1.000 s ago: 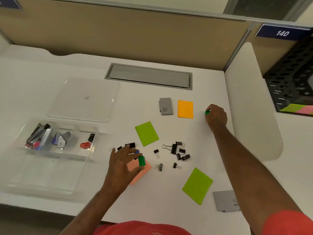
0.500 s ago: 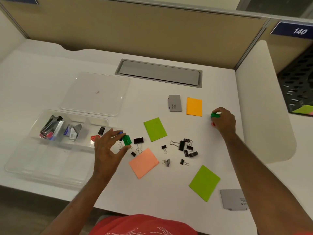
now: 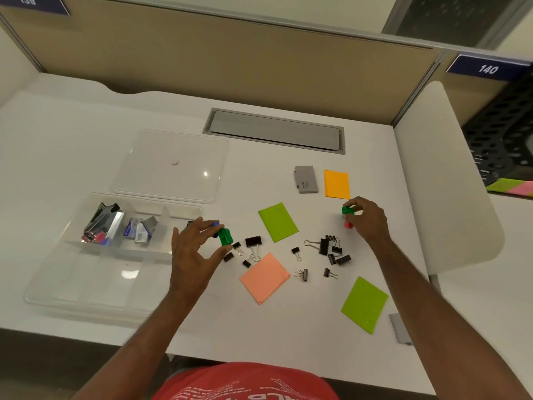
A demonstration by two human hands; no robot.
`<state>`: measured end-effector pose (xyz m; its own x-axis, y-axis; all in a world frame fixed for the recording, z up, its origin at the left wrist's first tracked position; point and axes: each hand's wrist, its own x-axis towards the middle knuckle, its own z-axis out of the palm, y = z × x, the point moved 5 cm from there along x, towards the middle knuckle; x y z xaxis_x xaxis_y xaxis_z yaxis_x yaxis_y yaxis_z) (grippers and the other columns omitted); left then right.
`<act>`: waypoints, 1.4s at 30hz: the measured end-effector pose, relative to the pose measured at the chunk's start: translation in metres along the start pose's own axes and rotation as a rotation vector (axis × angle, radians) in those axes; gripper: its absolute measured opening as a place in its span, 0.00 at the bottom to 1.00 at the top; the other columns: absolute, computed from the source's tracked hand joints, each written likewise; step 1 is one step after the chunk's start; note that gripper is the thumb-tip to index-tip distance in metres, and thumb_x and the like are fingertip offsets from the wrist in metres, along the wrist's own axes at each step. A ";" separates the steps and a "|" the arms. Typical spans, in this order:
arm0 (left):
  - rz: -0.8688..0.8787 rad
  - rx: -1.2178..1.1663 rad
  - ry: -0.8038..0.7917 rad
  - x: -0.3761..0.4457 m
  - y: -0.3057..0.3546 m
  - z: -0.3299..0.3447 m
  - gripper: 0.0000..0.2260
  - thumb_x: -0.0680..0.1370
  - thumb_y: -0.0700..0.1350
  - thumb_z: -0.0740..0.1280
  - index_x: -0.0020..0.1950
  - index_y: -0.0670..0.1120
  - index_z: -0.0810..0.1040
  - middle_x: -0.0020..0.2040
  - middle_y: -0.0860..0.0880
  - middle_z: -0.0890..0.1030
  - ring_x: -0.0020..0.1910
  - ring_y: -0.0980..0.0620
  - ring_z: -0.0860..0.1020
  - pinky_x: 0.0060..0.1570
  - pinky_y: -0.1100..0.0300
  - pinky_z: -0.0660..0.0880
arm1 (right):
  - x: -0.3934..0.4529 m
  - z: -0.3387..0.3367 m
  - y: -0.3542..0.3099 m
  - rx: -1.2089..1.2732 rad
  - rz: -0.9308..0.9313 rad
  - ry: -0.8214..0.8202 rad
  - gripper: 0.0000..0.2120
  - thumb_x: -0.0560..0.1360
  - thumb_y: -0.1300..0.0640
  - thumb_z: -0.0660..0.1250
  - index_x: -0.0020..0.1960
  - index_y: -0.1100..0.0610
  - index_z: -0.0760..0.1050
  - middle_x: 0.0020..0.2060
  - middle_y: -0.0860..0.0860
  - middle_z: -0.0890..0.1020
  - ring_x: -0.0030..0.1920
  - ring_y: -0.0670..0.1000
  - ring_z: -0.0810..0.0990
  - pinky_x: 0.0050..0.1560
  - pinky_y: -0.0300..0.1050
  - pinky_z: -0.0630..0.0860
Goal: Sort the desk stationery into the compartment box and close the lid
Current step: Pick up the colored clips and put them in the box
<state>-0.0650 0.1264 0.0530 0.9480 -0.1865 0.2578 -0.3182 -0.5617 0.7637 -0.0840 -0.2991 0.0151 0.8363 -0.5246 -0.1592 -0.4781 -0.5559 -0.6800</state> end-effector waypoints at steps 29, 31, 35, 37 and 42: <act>0.172 0.108 -0.246 0.041 -0.121 -0.081 0.22 0.69 0.49 0.79 0.62 0.48 0.81 0.66 0.48 0.78 0.75 0.44 0.65 0.72 0.29 0.51 | -0.139 0.236 -0.257 0.016 -0.268 -0.247 0.13 0.73 0.57 0.73 0.55 0.45 0.83 0.55 0.42 0.83 0.39 0.33 0.75 0.47 0.32 0.72; 0.165 0.082 -0.244 0.042 -0.122 -0.081 0.24 0.71 0.52 0.76 0.65 0.48 0.78 0.68 0.49 0.77 0.76 0.47 0.63 0.73 0.31 0.51 | -0.140 0.232 -0.255 0.000 -0.275 -0.206 0.12 0.74 0.57 0.72 0.56 0.46 0.82 0.55 0.43 0.83 0.39 0.36 0.77 0.46 0.31 0.73; 0.188 0.032 -0.254 0.044 -0.111 -0.075 0.26 0.74 0.58 0.70 0.71 0.55 0.71 0.72 0.52 0.73 0.77 0.52 0.60 0.76 0.36 0.48 | -0.143 0.215 -0.246 -0.103 -0.341 -0.089 0.14 0.78 0.51 0.68 0.64 0.47 0.78 0.55 0.44 0.82 0.46 0.44 0.80 0.50 0.40 0.77; 0.201 0.009 -0.296 0.045 -0.099 -0.067 0.27 0.74 0.60 0.69 0.72 0.58 0.68 0.73 0.53 0.70 0.78 0.51 0.59 0.77 0.37 0.49 | -0.146 0.206 -0.236 -0.166 -0.381 -0.050 0.18 0.80 0.48 0.66 0.69 0.47 0.74 0.58 0.44 0.81 0.54 0.45 0.79 0.56 0.42 0.76; 0.366 0.014 -0.363 0.041 -0.053 -0.042 0.28 0.77 0.57 0.69 0.75 0.52 0.68 0.76 0.53 0.66 0.80 0.52 0.54 0.78 0.44 0.50 | -0.151 0.179 -0.206 -0.242 -0.447 0.050 0.22 0.79 0.48 0.67 0.72 0.50 0.72 0.64 0.48 0.79 0.66 0.51 0.74 0.66 0.45 0.71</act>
<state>-0.0091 0.1822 0.0485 0.7153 -0.6390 0.2828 -0.6314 -0.4174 0.6536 -0.0637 0.0095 0.0510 0.9623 -0.2282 0.1478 -0.1298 -0.8634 -0.4876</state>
